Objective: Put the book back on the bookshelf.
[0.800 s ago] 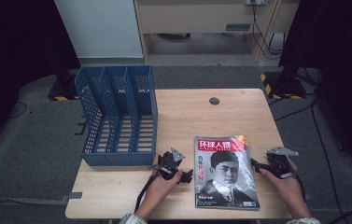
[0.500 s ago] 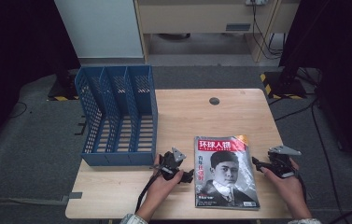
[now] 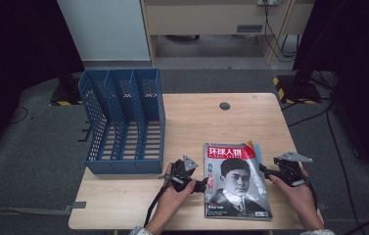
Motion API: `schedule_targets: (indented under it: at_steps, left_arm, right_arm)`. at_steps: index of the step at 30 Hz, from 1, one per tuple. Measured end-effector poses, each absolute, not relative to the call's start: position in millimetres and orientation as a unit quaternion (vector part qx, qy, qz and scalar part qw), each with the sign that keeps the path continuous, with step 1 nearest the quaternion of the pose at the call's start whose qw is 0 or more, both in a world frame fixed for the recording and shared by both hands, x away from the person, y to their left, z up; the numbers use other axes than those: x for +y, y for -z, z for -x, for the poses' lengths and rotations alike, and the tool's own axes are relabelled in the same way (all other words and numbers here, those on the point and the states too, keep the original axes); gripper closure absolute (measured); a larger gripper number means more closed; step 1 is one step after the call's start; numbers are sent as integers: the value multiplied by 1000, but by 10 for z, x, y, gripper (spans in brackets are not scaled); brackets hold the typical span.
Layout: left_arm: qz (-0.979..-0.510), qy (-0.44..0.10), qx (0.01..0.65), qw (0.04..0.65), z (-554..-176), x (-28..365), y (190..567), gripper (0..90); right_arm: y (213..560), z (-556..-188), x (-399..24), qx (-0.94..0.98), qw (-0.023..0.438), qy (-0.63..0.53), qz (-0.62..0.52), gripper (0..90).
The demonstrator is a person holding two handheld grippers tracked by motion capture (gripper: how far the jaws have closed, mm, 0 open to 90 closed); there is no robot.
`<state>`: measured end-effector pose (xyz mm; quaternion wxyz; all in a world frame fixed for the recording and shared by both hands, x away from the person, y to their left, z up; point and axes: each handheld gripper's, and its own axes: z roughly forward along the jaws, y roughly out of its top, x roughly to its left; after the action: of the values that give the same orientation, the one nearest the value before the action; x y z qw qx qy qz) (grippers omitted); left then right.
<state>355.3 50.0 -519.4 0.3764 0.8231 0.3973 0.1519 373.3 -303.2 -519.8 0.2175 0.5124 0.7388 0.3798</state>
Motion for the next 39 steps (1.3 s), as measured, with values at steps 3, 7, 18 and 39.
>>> schedule_targets:
  at_steps: [3, 7, 18, 39]
  left_arm:
    - [-827, -154, 389, 376, -3508, 445, 5184, 66]
    - [-828, -156, 383, 379, -3465, 404, 5162, 74]
    - [-836, -159, 357, 385, -3349, 259, 5129, 141]
    - [-859, -142, 322, 372, -3207, 13, 5284, 240]
  right_arm:
    - [5179, -3725, -3033, 737, 223, -381, -513, 290]
    - [5156, -3712, -3073, 734, 231, -379, -514, 299]
    - [5099, -3684, -3036, 735, 247, -375, -508, 319]
    - [5302, -3770, -2768, 773, 173, -377, -480, 224]
